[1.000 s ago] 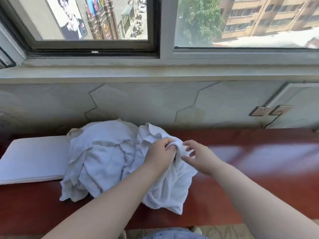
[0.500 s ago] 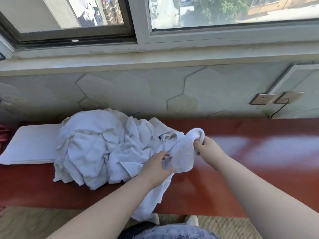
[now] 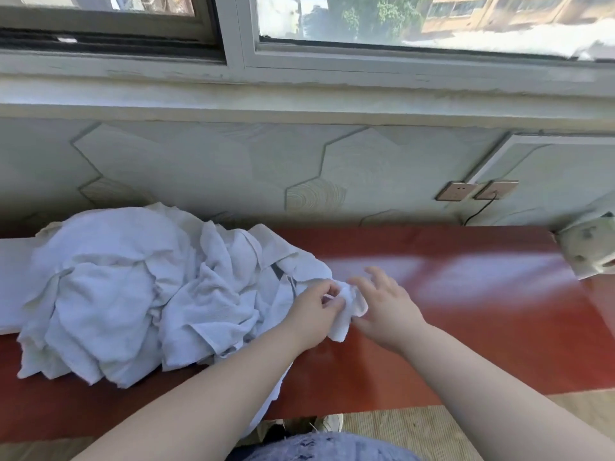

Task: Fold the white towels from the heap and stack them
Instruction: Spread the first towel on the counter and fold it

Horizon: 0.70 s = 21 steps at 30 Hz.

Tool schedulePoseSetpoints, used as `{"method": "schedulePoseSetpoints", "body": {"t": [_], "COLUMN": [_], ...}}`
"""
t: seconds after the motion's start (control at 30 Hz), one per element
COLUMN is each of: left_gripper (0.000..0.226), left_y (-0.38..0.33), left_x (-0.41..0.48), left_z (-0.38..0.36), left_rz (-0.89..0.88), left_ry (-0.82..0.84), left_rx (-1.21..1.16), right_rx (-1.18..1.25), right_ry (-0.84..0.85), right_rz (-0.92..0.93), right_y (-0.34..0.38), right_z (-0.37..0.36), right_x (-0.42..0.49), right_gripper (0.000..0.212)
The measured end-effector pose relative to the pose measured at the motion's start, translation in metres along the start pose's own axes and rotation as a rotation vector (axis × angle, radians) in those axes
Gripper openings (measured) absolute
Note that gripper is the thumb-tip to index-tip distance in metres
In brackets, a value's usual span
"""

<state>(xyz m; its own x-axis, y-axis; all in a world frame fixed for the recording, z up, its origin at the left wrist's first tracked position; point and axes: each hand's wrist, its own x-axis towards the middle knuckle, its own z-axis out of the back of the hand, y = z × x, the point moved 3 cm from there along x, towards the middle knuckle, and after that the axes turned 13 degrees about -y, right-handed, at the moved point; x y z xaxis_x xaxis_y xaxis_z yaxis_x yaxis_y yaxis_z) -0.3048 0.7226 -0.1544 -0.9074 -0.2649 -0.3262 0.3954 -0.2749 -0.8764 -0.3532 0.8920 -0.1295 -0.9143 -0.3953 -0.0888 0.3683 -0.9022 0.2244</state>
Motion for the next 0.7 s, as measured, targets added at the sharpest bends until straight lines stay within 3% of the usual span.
{"method": "schedulePoseSetpoints", "body": {"t": [0.1,0.2,0.3,0.47,0.63,0.7], "left_gripper": [0.013,0.005,0.019,0.021,0.073,0.071], "left_y": [-0.026,-0.047,-0.058,-0.034,-0.018,-0.021], "left_x": [0.008,0.017,0.030,0.037,0.025,0.023], "left_z": [-0.009,-0.025,-0.035,-0.057,-0.127,-0.163], "left_rz": [-0.077,-0.085,-0.178,-0.229,-0.107,-0.027], "left_ry": [0.017,-0.010,-0.223,-0.349,-0.170,-0.086], "left_rx": [-0.065,-0.119,0.007,0.422,0.908,0.937], "right_rx": [0.017,0.312,0.607,0.788,0.796,0.796], "right_ry": [-0.039,-0.084,-0.163,-0.208,-0.065,-0.025], "right_rz": [0.042,-0.213,-0.462,-0.557,-0.516,-0.530], "right_y": [-0.006,-0.023,-0.057,-0.141,-0.226,-0.266], "right_z": [0.002,0.014,0.029,0.041,0.044,0.046], "right_x": [0.002,0.007,0.009,0.014,0.015,0.014], "right_gripper": [0.049,0.013,0.013,0.018,0.008,0.012]}}
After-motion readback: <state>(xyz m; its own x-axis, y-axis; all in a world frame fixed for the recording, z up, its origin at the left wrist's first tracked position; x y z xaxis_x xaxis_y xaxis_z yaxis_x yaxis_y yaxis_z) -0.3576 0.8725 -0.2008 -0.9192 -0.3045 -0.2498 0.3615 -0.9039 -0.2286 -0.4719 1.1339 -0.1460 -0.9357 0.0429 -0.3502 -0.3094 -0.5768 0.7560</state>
